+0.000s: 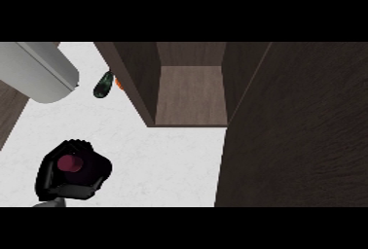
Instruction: Pick up the wine, place it into the cabinet and close the cabinet
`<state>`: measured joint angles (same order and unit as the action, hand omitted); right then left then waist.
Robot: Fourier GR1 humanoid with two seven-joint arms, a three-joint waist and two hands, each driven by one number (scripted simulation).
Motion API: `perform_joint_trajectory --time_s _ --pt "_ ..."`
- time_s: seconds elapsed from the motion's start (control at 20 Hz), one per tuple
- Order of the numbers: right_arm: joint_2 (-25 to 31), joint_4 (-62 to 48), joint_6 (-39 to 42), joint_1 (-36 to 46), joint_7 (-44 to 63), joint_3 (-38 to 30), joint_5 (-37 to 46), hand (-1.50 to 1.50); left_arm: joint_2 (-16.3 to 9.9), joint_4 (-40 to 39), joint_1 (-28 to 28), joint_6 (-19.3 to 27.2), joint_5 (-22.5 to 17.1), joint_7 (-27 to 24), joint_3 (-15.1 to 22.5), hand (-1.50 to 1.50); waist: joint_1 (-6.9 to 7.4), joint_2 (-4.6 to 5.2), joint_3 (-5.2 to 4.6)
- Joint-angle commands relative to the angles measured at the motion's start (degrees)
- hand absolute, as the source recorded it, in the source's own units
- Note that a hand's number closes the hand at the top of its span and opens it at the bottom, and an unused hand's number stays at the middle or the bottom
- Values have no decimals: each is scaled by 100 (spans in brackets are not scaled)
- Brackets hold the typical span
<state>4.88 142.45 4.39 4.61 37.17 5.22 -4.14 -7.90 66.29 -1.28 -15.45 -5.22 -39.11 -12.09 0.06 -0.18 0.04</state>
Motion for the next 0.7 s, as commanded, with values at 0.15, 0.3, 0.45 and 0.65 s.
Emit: perform_joint_trajectory --time_s 0.15,0.3,0.45,0.65 --pt "68 773 34 -191 416 -172 -576 -150 321 1806 380 -68 -581 1150 262 150 6 -8 3" --pt "26 228 72 44 155 -215 -465 -150 504 2591 475 -20 -788 2018 582 150 29 -2 3" --pt "-231 309 -12 -97 -1 247 -111 -150 636 2897 278 357 -632 2354 767 150 -4 6 -1" --pt "-77 378 -86 309 440 -156 -475 -150 723 3664 329 565 -516 3082 1144 150 -4 5 -3"
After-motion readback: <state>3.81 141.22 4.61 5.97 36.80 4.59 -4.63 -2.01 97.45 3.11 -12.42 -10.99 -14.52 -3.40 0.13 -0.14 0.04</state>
